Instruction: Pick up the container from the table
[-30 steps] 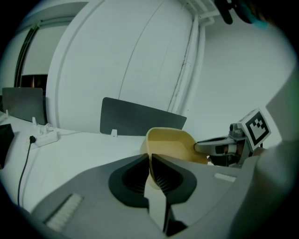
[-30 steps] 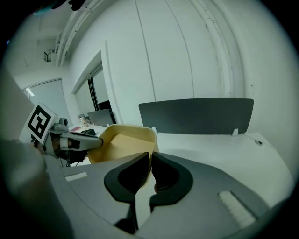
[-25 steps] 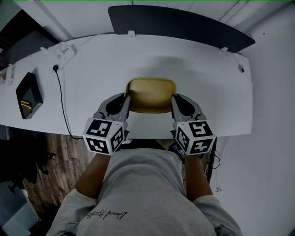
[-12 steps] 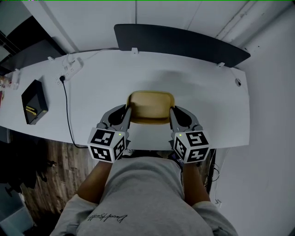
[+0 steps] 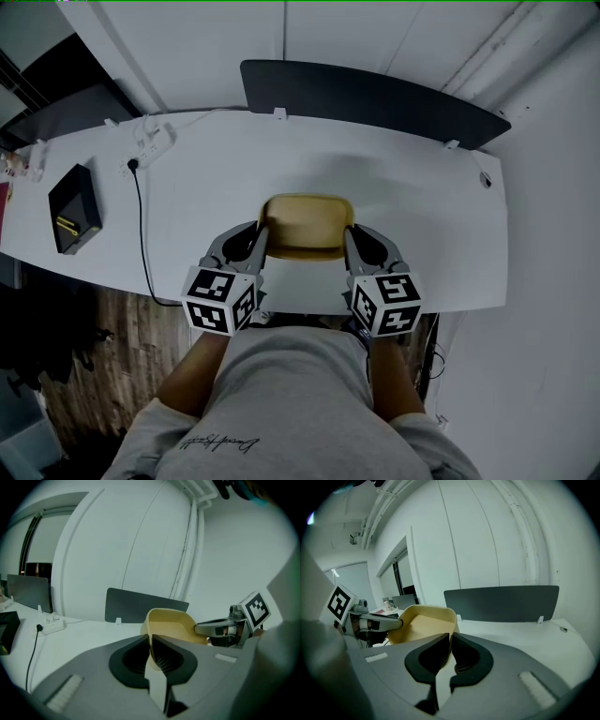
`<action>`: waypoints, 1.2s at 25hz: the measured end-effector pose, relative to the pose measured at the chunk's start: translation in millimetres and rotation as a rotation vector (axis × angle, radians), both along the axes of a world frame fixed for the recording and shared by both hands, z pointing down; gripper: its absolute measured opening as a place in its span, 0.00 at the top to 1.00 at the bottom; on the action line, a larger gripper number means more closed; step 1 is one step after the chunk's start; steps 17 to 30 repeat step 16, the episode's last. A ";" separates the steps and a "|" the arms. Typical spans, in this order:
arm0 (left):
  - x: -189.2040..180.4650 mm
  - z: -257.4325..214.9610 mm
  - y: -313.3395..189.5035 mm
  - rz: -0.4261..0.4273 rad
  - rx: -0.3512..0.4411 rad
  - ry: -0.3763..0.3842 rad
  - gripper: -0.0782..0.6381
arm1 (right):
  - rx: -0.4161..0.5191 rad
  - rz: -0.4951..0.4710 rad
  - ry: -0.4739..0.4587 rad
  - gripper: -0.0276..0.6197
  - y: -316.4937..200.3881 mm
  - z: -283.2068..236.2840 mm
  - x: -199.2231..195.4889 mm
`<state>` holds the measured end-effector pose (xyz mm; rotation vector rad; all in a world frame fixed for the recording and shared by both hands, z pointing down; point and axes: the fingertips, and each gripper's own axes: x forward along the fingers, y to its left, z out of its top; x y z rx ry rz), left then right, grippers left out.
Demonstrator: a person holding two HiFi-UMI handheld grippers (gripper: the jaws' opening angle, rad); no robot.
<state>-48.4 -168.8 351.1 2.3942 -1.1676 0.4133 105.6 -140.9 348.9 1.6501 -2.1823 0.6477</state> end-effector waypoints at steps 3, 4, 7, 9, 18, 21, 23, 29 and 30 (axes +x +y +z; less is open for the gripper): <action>-0.6 0.0 -1.5 -0.001 0.001 0.001 0.86 | 0.000 -0.003 0.001 0.90 -1.5 0.0 -0.6; -0.6 0.2 -2.1 -0.002 0.001 0.001 0.86 | 0.000 -0.003 0.001 0.90 -2.1 0.0 -0.7; 0.2 0.5 -3.8 -0.004 0.002 0.000 0.86 | 0.002 -0.004 0.000 0.90 -4.2 -0.3 0.1; 1.1 -0.1 -5.3 -0.004 0.004 0.000 0.86 | 0.004 -0.003 0.001 0.90 -5.9 -1.1 1.1; 0.5 -1.9 -8.2 -0.007 0.006 0.000 0.86 | 0.006 -0.007 0.002 0.90 -9.1 -3.0 0.6; 0.5 -1.9 -8.2 -0.007 0.006 0.000 0.86 | 0.006 -0.007 0.002 0.90 -9.1 -3.0 0.6; 0.5 -1.9 -8.2 -0.007 0.006 0.000 0.86 | 0.006 -0.007 0.002 0.90 -9.1 -3.0 0.6; 0.5 -1.9 -8.2 -0.007 0.006 0.000 0.86 | 0.006 -0.007 0.002 0.90 -9.1 -3.0 0.6; 0.5 -1.9 -8.2 -0.007 0.006 0.000 0.86 | 0.006 -0.007 0.002 0.90 -9.1 -3.0 0.6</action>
